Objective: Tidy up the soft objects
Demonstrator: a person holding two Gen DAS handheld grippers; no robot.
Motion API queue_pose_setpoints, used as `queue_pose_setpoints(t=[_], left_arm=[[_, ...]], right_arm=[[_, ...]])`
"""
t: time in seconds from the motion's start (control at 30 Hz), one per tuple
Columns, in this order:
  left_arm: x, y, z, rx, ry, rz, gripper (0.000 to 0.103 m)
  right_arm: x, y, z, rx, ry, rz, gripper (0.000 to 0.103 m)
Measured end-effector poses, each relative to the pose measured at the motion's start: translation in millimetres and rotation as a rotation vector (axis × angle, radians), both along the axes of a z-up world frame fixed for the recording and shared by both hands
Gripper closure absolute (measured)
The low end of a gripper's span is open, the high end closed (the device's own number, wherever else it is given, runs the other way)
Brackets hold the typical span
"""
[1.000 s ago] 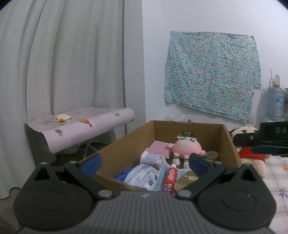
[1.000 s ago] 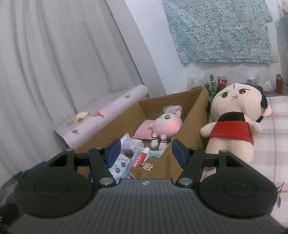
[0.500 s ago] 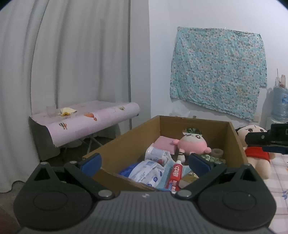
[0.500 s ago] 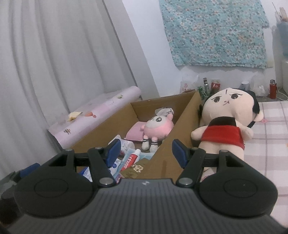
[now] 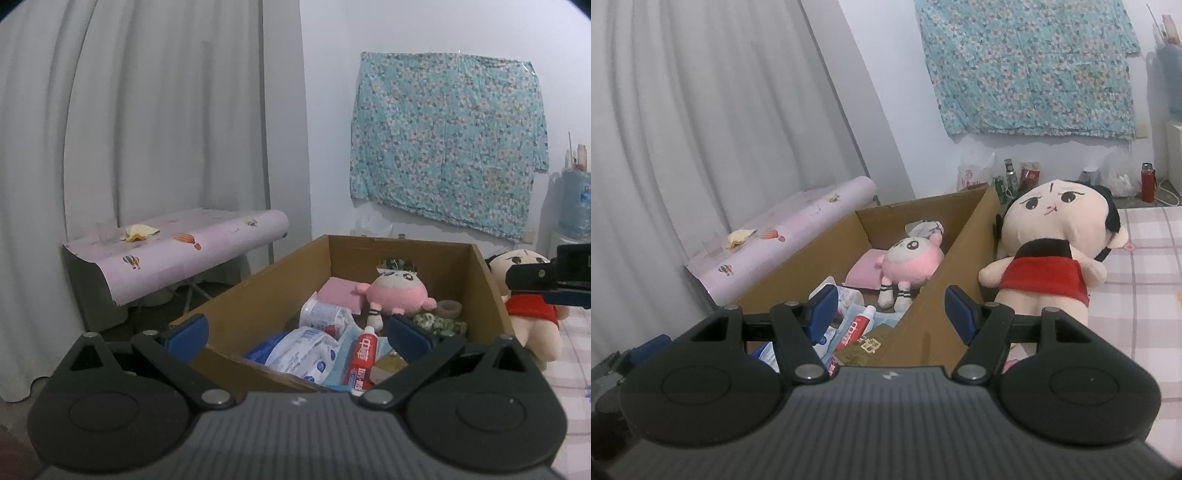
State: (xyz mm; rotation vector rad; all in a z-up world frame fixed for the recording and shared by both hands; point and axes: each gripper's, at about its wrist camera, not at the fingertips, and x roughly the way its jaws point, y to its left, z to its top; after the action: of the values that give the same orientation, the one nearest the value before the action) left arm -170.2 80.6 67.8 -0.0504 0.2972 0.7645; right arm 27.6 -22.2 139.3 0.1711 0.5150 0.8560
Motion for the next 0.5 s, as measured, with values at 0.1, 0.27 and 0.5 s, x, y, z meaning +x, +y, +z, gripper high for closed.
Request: queue_pose_setpoints(t=[0.1, 0.27, 0.5], left_arm=[[2.2, 0.7, -0.4, -0.014, 0.009, -0.005, 0.0], [3.1, -3.2, -0.5, 0.015, 0.015, -0.008, 0.0], [4.8, -6.7, -0.3, 0.033, 0.014, -0.024, 0.0]], right_arm=[[1.7, 1.2, -1.6, -0.012, -0.008, -0.01, 0.037], [4.6, 0.4, -4.0, 0.003, 0.021, -0.012, 0.037], [3.7, 1.4, -3.8, -0.005, 0.011, -0.007, 0.037]])
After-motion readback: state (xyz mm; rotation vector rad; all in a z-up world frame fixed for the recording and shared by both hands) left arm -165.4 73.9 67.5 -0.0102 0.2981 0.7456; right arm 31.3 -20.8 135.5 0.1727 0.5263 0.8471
